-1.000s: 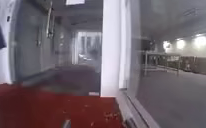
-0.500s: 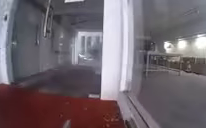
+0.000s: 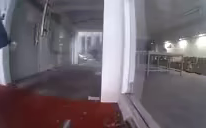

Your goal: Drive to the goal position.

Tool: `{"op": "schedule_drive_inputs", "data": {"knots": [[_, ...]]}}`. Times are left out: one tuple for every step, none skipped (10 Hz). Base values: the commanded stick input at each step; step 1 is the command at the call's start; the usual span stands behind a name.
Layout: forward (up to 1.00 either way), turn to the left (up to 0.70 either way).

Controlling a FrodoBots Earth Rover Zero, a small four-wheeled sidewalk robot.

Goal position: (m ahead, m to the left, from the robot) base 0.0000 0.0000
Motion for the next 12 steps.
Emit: {"op": "schedule_drive_inputs", "data": {"knots": [[0.23,-0.92],[0.23,-0.91],[0.23,-0.08],[0.23,0.00],[0.23,0.00],[0.23,0.00],[0.23,0.00],[0.23,0.00],[0.23,0.00],[0.23,0.00],[0.23,0.00],[0.23,0.00]]}}
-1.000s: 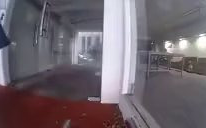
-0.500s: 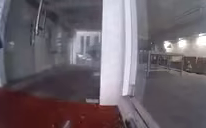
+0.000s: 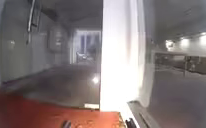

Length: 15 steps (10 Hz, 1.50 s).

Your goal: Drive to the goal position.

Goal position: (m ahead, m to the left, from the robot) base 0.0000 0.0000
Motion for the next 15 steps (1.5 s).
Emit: {"op": "schedule_drive_inputs", "data": {"knots": [[0.23,0.00],[0.23,0.00],[0.23,0.00],[0.23,0.00],[0.23,0.00],[0.23,0.00],[0.23,0.00],[0.23,0.00],[0.23,0.00],[0.23,0.00],[0.23,0.00],[0.23,0.00],[0.23,0.00],[0.23,0.00],[0.23,0.00]]}}
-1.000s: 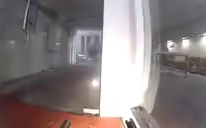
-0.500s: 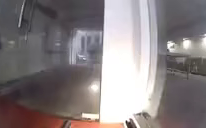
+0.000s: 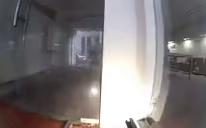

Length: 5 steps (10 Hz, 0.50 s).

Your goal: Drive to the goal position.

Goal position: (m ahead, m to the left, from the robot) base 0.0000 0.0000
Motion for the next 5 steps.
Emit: {"op": "schedule_drive_inputs", "data": {"knots": [[0.23,0.00],[0.23,0.00],[0.23,0.00],[0.23,0.00],[0.23,0.00]]}}
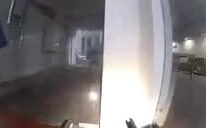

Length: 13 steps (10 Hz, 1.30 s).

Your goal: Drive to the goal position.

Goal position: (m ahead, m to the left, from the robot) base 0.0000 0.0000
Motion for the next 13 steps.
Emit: {"op": "schedule_drive_inputs", "data": {"knots": [[0.23,0.00],[0.23,0.00],[0.23,0.00],[0.23,0.00],[0.23,0.00],[0.23,0.00],[0.15,0.00],[0.07,0.00],[0.00,0.00],[0.00,0.00],[0.00,0.00],[0.00,0.00],[0.00,0.00]]}}
